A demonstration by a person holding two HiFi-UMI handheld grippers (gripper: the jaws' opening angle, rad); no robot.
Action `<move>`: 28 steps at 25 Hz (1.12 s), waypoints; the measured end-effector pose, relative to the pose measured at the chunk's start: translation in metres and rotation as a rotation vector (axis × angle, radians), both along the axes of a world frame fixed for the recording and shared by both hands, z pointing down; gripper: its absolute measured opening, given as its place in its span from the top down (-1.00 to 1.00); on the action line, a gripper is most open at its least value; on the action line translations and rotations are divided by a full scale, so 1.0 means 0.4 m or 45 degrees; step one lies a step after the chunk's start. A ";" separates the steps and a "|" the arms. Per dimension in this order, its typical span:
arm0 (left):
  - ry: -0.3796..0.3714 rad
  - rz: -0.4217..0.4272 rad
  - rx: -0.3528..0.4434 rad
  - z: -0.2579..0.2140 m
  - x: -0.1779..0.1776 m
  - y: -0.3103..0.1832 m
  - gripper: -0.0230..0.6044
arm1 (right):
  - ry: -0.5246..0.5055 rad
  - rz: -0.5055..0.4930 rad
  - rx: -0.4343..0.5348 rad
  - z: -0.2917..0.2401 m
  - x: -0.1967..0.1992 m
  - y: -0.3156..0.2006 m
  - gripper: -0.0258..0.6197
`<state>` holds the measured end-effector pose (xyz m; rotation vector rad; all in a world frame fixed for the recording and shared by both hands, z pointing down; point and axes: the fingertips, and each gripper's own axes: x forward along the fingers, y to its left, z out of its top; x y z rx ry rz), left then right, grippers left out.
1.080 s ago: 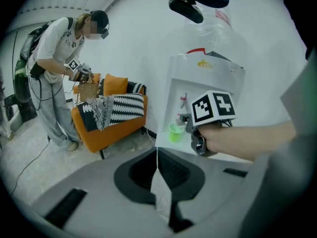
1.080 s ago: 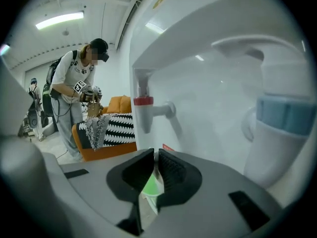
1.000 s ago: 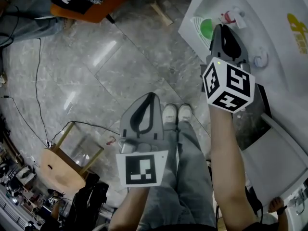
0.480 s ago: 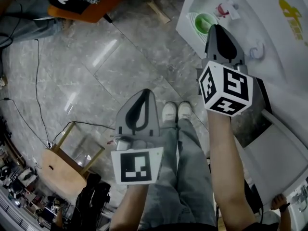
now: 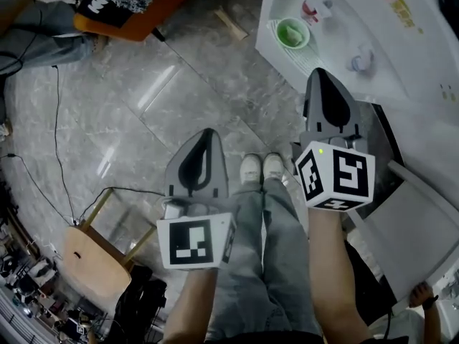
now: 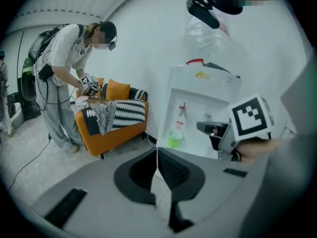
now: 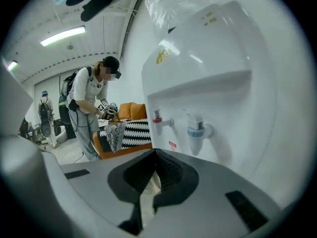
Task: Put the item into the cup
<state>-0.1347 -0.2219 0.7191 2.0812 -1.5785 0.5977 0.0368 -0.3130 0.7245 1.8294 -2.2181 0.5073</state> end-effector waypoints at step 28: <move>0.154 0.137 0.285 -0.597 0.331 0.047 0.88 | -0.026 -0.020 0.145 -0.639 0.137 0.274 0.89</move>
